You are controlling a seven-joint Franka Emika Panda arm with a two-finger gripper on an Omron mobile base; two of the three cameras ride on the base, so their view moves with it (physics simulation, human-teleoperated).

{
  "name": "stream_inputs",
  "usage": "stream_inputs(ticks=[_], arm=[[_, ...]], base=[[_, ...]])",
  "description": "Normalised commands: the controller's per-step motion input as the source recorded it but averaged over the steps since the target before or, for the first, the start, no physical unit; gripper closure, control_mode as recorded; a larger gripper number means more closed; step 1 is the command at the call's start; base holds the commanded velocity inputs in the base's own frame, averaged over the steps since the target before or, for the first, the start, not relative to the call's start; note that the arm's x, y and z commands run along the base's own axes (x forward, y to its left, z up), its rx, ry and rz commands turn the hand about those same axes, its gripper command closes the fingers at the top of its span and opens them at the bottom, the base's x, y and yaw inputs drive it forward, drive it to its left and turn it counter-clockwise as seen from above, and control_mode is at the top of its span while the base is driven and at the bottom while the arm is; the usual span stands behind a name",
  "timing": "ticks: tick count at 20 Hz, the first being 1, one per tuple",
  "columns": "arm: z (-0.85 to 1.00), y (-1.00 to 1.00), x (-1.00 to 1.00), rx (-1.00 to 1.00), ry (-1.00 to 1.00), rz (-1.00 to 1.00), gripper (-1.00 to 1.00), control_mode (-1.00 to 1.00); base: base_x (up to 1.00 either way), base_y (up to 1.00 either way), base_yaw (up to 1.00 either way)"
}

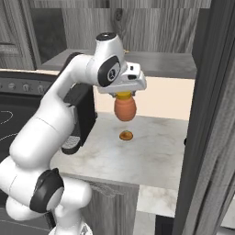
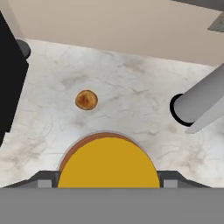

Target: Pick the honey bottle and bar from the counter and place them in the cabinets closest to them.

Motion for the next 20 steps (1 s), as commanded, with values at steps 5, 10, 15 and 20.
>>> stream_inputs(ticks=[5,10,15,20], arm=[[0.83,0.0,0.0,0.0,0.0,-0.03,1.0,-1.0],[0.62,0.0,-0.33,0.0,-0.06,-0.01,1.0,-1.0],[0.04,0.04,-0.76,0.0,-0.28,0.03,1.0,-1.0],[0.1,0.07,-0.27,0.0,-0.38,0.04,1.0,-1.0]], base=[[0.0,0.0,0.0],[0.0,0.0,0.0],[0.0,0.0,0.0],[0.0,0.0,0.0]])
